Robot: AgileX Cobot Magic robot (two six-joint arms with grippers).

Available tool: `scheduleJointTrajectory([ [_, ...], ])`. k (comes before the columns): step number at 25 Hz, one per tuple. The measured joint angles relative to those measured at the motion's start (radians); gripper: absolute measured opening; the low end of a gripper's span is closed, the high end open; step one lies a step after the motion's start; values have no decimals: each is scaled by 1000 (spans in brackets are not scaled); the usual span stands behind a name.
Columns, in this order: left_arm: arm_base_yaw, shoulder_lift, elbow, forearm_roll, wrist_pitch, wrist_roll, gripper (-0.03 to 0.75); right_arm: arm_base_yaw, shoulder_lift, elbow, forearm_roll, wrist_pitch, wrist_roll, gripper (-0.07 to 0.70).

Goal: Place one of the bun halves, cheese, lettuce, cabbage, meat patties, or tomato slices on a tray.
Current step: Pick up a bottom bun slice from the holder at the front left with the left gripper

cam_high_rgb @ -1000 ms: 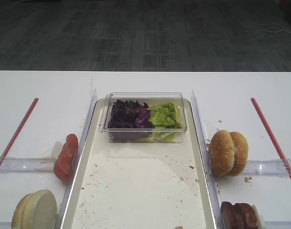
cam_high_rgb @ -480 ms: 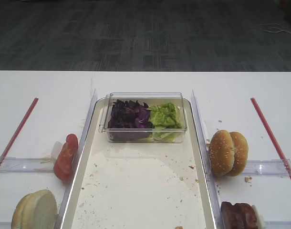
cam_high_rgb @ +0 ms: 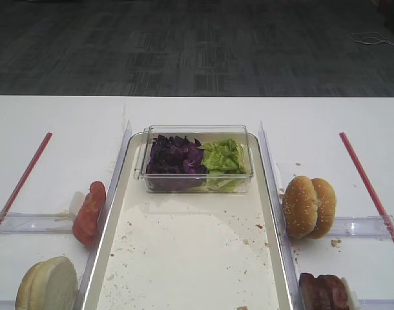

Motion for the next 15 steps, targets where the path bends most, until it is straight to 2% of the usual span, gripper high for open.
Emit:
scheduleJointTrajectory([
  [8,0,342,-2,32,-9,10,312,0,0,0,0,0,0,664],
  [15,0,465,-8,26,-17,21,312,0,0,0,0,0,0,664],
])
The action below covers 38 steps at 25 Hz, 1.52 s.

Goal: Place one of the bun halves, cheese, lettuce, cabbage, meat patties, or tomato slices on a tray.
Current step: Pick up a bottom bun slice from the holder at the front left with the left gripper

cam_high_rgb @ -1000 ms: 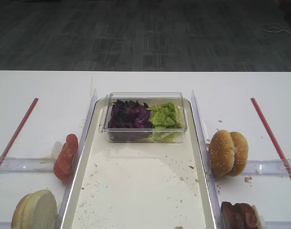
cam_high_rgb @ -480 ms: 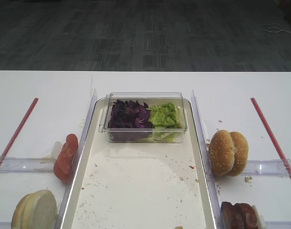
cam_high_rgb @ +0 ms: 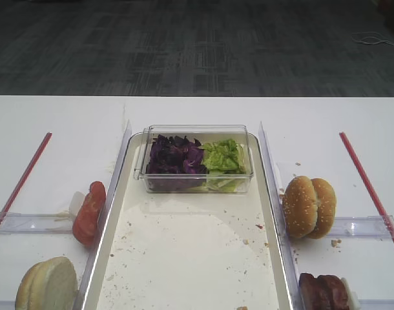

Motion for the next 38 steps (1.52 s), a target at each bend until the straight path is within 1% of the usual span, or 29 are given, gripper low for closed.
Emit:
scheduleJointTrajectory([
  [6,0,3,0,-59,-35,6,311,0,0,0,0,0,2,664],
  [11,0,3,-6,-134,-54,39,312,0,0,0,0,0,4,664],
  [17,0,3,-59,-204,-66,55,312,0,0,0,0,-2,4,664],
  [19,-12,3,-74,-215,-66,55,312,0,0,0,0,-2,4,664],
  [23,-74,12,-83,-243,-79,36,312,0,0,0,0,-2,4,664],
  [26,-140,56,-84,-259,-88,12,312,0,0,0,0,-2,4,664],
  [28,-196,98,-84,-266,-106,-28,312,0,0,0,0,-2,4,664],
  [30,-252,130,-87,-266,-135,-72,312,0,0,0,0,-2,4,664],
  [34,-370,193,-122,-263,-184,-151,312,0,0,0,0,-2,4,664],
  [36,-423,228,-145,-244,-195,-191,312,0,0,0,0,-2,4,664],
  [38,-457,259,-167,-235,-202,-221,312,0,0,0,0,-2,4,664],
])
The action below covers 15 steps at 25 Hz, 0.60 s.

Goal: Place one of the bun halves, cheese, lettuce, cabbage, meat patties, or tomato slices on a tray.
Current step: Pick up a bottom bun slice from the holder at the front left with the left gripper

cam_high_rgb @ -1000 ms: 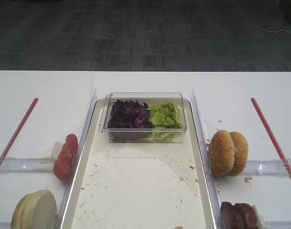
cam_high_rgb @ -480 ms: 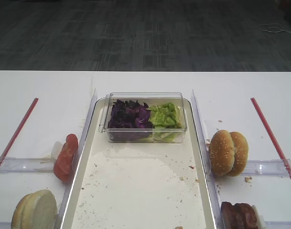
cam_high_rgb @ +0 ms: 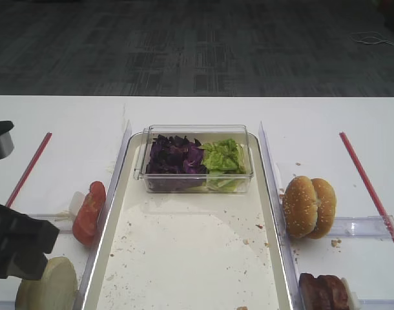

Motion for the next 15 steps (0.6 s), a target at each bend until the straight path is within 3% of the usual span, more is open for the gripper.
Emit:
scheduleJointTrajectory([
  [15,-27,123,-23,-42,-11,-36,312,0,0,0,0,0,0,664],
])
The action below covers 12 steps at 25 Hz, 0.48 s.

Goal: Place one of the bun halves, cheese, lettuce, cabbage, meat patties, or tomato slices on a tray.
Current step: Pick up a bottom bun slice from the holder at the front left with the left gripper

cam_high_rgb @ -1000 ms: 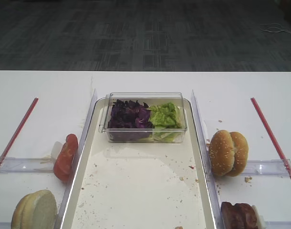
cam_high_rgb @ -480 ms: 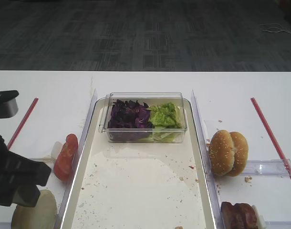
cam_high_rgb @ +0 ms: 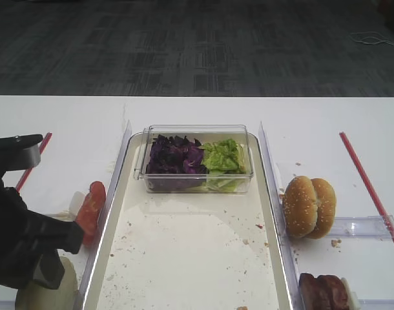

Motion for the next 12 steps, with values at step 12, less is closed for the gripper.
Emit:
scheduleJointTrajectory([
  [12,-61,93,0,-4,-21,-4,312,0,0,0,0,0,0,664],
])
